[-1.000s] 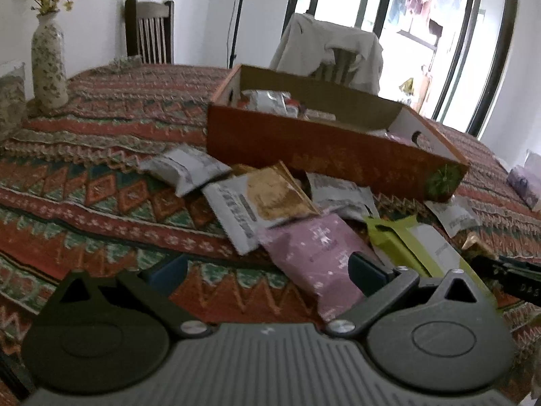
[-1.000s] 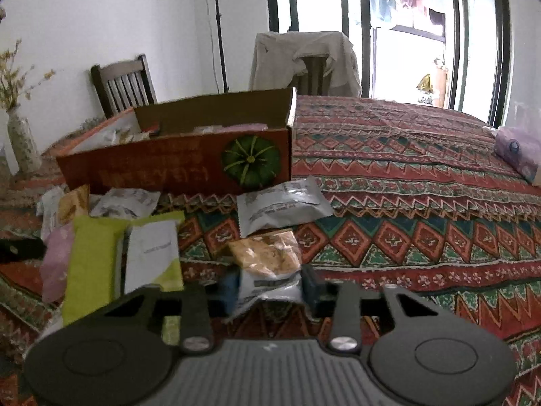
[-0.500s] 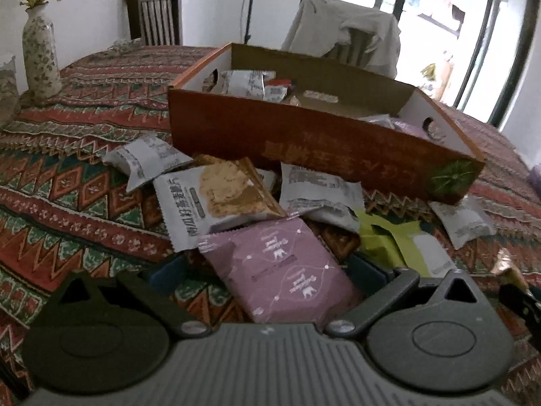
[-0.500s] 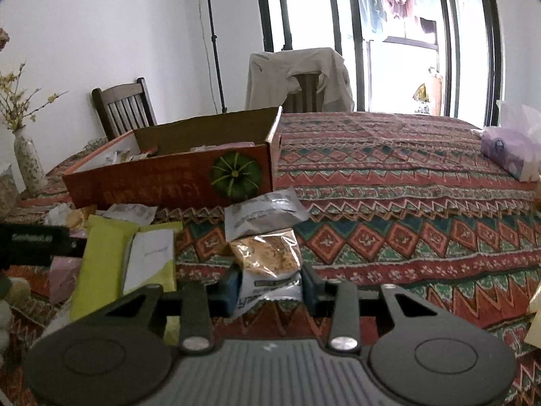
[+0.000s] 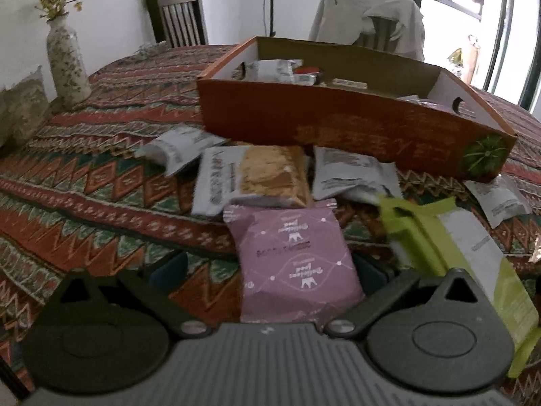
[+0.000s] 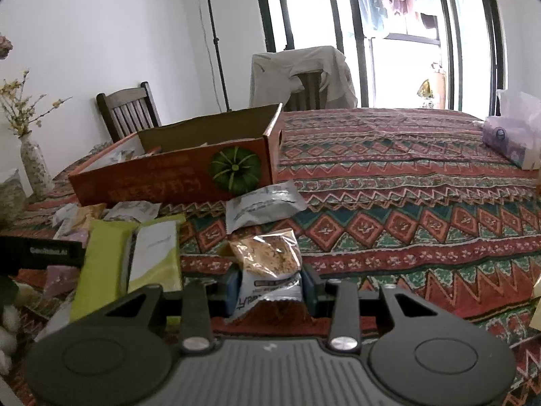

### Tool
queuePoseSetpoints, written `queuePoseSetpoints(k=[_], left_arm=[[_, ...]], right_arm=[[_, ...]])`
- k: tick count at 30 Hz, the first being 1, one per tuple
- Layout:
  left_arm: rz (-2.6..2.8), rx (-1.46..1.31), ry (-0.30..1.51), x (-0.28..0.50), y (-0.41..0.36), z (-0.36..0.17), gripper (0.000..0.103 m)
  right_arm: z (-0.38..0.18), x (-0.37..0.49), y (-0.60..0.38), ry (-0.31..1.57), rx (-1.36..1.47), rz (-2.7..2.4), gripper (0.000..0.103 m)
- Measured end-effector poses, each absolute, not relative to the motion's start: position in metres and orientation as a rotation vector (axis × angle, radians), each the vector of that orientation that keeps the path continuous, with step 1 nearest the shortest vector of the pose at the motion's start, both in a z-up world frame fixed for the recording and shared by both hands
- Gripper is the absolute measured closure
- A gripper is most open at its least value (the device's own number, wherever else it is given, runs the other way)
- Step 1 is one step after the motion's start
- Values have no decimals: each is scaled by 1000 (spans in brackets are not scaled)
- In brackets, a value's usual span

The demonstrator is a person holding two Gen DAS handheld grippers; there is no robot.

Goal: Organize snacks
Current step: 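Grasp the pink packet with the left tool while the right tool grasps a clear cookie packet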

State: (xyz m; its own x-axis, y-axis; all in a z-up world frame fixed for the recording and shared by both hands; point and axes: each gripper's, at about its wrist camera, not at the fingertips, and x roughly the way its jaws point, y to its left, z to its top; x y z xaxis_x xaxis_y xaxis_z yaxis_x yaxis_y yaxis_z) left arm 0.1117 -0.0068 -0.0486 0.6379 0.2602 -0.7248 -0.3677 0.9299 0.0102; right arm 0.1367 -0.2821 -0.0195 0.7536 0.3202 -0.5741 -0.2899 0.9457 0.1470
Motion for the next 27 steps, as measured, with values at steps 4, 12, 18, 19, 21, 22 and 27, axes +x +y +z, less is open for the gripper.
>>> queuePoseSetpoints(k=[4, 12, 18, 19, 21, 22, 27], left_arm=[[359, -145, 807, 106, -1, -48, 0], [293, -125, 766, 91, -2, -41, 40], [271, -108, 748, 82, -5, -42, 40], [267, -103, 745, 81, -5, -42, 40], [261, -99, 738, 78, -5, -41, 40], [258, -98, 734, 76, -5, -41, 40], [242, -92, 716, 67, -6, -37, 40]], right_arm=[[-19, 135, -282, 633, 53, 336, 66], [-18, 132, -279, 632, 46, 333, 66], [-16, 129, -274, 628, 31, 343, 66], [-15, 128, -273, 628, 29, 343, 66], [-14, 127, -272, 625, 25, 342, 66], [-14, 126, -272, 623, 24, 341, 66], [-10, 122, -271, 613, 17, 338, 66]])
